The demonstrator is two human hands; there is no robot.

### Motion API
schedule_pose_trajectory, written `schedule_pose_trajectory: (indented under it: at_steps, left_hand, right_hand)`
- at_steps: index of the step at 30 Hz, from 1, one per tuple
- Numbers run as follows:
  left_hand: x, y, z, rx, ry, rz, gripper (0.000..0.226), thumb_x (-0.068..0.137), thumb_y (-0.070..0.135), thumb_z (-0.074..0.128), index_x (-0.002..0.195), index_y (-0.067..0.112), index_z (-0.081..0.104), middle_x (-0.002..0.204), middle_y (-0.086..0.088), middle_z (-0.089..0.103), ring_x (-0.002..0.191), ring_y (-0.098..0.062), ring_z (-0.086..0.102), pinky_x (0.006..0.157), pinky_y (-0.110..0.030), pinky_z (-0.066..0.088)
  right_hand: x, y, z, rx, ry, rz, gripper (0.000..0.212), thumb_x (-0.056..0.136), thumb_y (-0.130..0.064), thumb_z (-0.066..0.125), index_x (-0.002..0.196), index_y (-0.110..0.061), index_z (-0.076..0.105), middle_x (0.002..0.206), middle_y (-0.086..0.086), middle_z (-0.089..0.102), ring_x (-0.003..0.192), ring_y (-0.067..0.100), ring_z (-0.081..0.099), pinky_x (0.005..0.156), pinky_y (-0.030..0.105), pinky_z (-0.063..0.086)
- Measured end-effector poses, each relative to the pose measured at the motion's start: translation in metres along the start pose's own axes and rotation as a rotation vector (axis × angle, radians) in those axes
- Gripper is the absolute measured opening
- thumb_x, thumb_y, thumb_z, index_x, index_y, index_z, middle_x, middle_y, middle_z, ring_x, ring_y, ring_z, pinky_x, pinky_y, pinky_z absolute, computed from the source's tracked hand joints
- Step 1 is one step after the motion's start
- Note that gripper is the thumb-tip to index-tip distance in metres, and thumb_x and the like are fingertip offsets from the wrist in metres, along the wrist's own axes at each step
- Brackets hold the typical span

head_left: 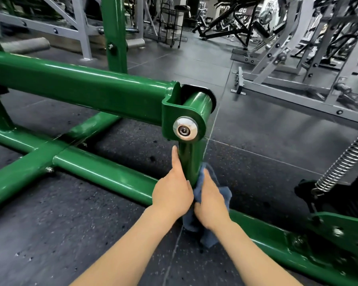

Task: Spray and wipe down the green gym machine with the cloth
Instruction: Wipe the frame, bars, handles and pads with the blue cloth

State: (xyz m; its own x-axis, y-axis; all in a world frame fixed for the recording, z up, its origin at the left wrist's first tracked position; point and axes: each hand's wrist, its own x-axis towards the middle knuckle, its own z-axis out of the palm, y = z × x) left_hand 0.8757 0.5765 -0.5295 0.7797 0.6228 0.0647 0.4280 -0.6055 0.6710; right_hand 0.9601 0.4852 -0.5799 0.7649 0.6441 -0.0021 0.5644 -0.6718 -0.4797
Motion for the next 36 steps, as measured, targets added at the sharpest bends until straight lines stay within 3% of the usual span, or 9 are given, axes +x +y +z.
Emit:
schedule_pose_trajectory:
  at_steps: [3,7,11,15,18,23,27,29,36]
  left_hand:
    - [-0.002,0.004,-0.002,0.044,-0.025,-0.031,0.093,0.095,0.020,0.048,0.146,0.017,-0.030,0.102,-0.002,0.066,0.083,-0.022,0.059,0.069,-0.031,0.041]
    - [-0.011,0.006,-0.003,0.031,-0.102,-0.039,0.091,0.095,0.020,0.048,0.149,0.017,-0.026,0.107,-0.004,0.063,0.089,-0.024,0.059,0.073,-0.031,0.042]
    - [-0.026,0.006,-0.005,0.047,0.021,0.078,0.077,0.094,0.012,0.046,0.153,0.008,-0.002,0.159,-0.009,0.017,0.144,-0.022,0.025,0.111,-0.029,0.029]
    - [-0.023,0.005,-0.004,0.096,0.374,0.334,0.062,0.078,0.009,0.037,0.138,-0.003,0.040,0.135,-0.020,0.047,0.124,-0.034,0.045,0.103,-0.043,0.044]
    - [-0.019,0.000,-0.010,0.078,0.385,0.359,0.064,0.076,0.005,0.038,0.140,-0.004,0.038,0.141,-0.023,0.042,0.129,-0.033,0.041,0.106,-0.044,0.040]
    - [-0.022,-0.019,-0.006,0.030,0.048,0.298,0.083,0.087,-0.002,0.044,0.153,0.009,-0.005,0.162,-0.001,-0.001,0.149,-0.015,0.007,0.119,-0.025,0.014]
    - [-0.026,-0.027,0.012,-0.043,-0.069,0.174,0.094,0.090,0.009,0.050,0.150,0.023,-0.021,0.161,0.005,0.011,0.132,-0.021,0.041,0.101,-0.033,0.040]
    - [-0.026,-0.029,0.014,-0.036,-0.084,0.166,0.094,0.090,0.011,0.049,0.149,0.025,-0.024,0.160,0.004,0.017,0.125,-0.022,0.046,0.094,-0.032,0.042]
    - [-0.028,-0.026,0.008,-0.014,-0.134,0.122,0.096,0.090,0.008,0.048,0.147,0.030,-0.026,0.155,0.006,0.028,0.090,-0.022,0.056,0.069,-0.030,0.040]
  right_hand:
    - [-0.015,0.004,0.005,-0.282,-0.169,0.072,0.091,0.087,-0.005,0.054,0.153,-0.010,-0.008,0.153,0.011,0.031,0.136,0.025,0.036,0.108,0.036,0.036]
    - [-0.019,-0.005,-0.002,-0.311,-0.153,0.101,0.078,0.087,-0.005,0.050,0.153,-0.010,0.009,0.139,0.013,0.049,0.126,0.029,0.047,0.102,0.039,0.040]
    - [-0.016,-0.031,-0.037,0.129,0.228,0.083,0.052,0.086,0.000,0.045,0.137,-0.012,0.041,0.114,0.012,0.062,0.104,0.027,0.058,0.082,0.032,0.043]
    - [-0.003,-0.068,-0.065,0.449,0.585,-0.074,0.071,0.083,0.009,0.046,0.149,-0.011,0.031,0.143,0.006,0.047,0.133,0.021,0.041,0.107,0.025,0.032]
    - [0.005,-0.081,-0.068,0.462,0.664,-0.177,0.074,0.078,0.008,0.048,0.148,-0.010,0.032,0.148,0.004,0.042,0.138,0.019,0.035,0.114,0.029,0.027]
    - [0.015,-0.062,-0.062,0.431,0.498,-0.190,0.075,0.077,0.006,0.049,0.147,-0.020,0.038,0.144,-0.010,0.044,0.133,0.004,0.036,0.111,0.022,0.027]
    - [0.019,-0.030,-0.041,0.566,0.198,-0.056,0.078,0.080,0.013,0.041,0.142,-0.034,0.043,0.129,-0.016,0.055,0.116,-0.005,0.047,0.098,0.008,0.038]
    - [0.013,-0.009,-0.017,0.545,0.055,-0.012,0.077,0.083,0.008,0.042,0.139,-0.045,0.040,0.129,-0.013,0.057,0.119,0.004,0.052,0.102,0.021,0.043]
    - [-0.005,0.002,0.022,-0.373,-0.011,0.152,0.065,0.094,-0.017,0.051,0.150,-0.013,0.018,0.138,0.006,0.046,0.125,0.026,0.045,0.099,0.038,0.040]
